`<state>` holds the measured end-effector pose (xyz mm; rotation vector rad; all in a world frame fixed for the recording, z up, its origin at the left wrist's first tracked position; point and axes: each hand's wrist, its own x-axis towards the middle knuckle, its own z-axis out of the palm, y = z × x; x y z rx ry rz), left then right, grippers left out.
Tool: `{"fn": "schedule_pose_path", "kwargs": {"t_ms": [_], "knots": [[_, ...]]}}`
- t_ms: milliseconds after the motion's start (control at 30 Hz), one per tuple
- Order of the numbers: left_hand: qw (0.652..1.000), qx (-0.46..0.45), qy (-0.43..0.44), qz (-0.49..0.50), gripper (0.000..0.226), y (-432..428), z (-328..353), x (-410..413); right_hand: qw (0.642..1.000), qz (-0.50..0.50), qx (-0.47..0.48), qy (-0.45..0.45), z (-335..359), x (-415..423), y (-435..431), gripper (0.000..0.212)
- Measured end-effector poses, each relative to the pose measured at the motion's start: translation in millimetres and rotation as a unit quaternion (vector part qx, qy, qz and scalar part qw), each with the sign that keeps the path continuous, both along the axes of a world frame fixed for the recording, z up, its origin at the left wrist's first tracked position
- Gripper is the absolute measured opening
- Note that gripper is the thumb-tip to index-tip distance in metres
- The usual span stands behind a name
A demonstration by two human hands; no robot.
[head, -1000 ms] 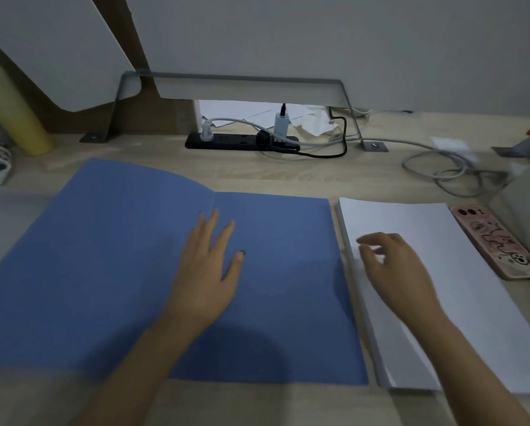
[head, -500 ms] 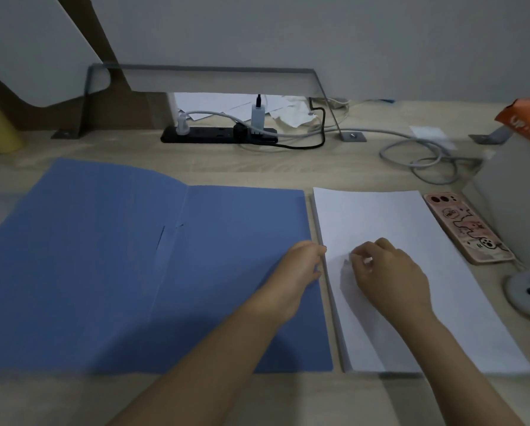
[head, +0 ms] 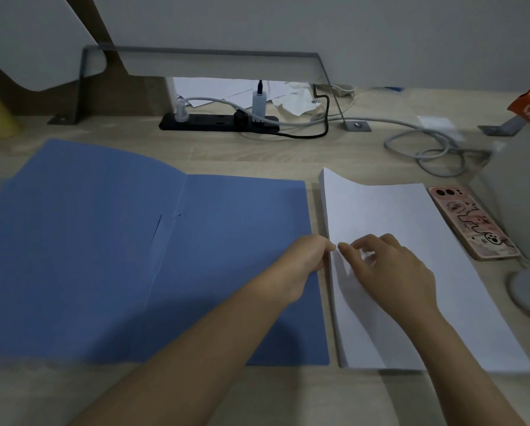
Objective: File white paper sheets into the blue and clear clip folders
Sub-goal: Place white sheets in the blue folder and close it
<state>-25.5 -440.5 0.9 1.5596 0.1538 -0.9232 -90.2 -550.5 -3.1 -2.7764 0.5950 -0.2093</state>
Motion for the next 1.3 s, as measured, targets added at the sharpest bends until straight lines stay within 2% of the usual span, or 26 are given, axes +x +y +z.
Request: {"fn": "schedule_pose_path", "kwargs": {"t_ms": [100, 233, 300, 467, 567, 833, 967, 1067, 1167, 1233, 1300], "knots": [[1.000, -0.021, 0.003, -0.013, 0.035, 1.5, 2.1, -1.4, 1.000, 0.000, 0.004, 0.007, 0.5, 0.4, -0.4, 0.050], [0.995, -0.094, 0.024, 0.010, 0.023, 11.7, 0.5, -7.0, 1.000, 0.000, 0.004, 0.011, 1.0, -0.7, -0.1, 0.049], [0.992, -0.122, 0.017, 0.016, 0.025, 13.1, -0.8, -12.6, 1.000, -0.001, 0.005, 0.008, 0.8, -2.1, 0.0, 0.049], [0.990, -0.137, -0.017, -0.006, 0.039, 11.8, -0.2, -22.0, 0.999, 0.000, 0.042, 0.012, 2.8, -3.9, -3.3, 0.048], [0.989, -0.143, -0.042, -0.017, 0.039, 11.2, 0.5, -25.0, 0.998, -0.002, 0.066, 0.025, 4.1, -2.9, -5.3, 0.047], [0.988, -0.141, -0.052, -0.021, 0.047, 8.5, -4.1, -23.6, 0.992, -0.013, 0.117, 0.047, 7.8, -2.2, -7.4, 0.036], [0.990, -0.133, -0.049, -0.021, 0.049, 8.6, -4.9, -22.5, 0.992, -0.012, 0.118, 0.047, 9.5, -2.0, -6.4, 0.031], [0.993, -0.109, -0.045, -0.022, 0.051, 8.2, -7.6, -23.5, 0.992, -0.008, 0.115, 0.053, 9.9, -3.1, -6.9, 0.021], [0.993, -0.031, -0.113, -0.013, 0.026, 5.9, -1.4, -29.0, 0.993, -0.010, 0.109, 0.051, 9.4, -4.3, -7.0, 0.019], [0.989, -0.020, -0.148, -0.015, 0.041, 1.4, 5.4, -33.9, 0.993, -0.007, 0.108, 0.050, 9.4, -4.6, -6.2, 0.021], [0.990, -0.031, -0.125, -0.055, 0.040, -5.1, 7.3, -37.5, 0.993, -0.005, 0.112, 0.049, 10.2, -5.4, -6.3, 0.025]]}}
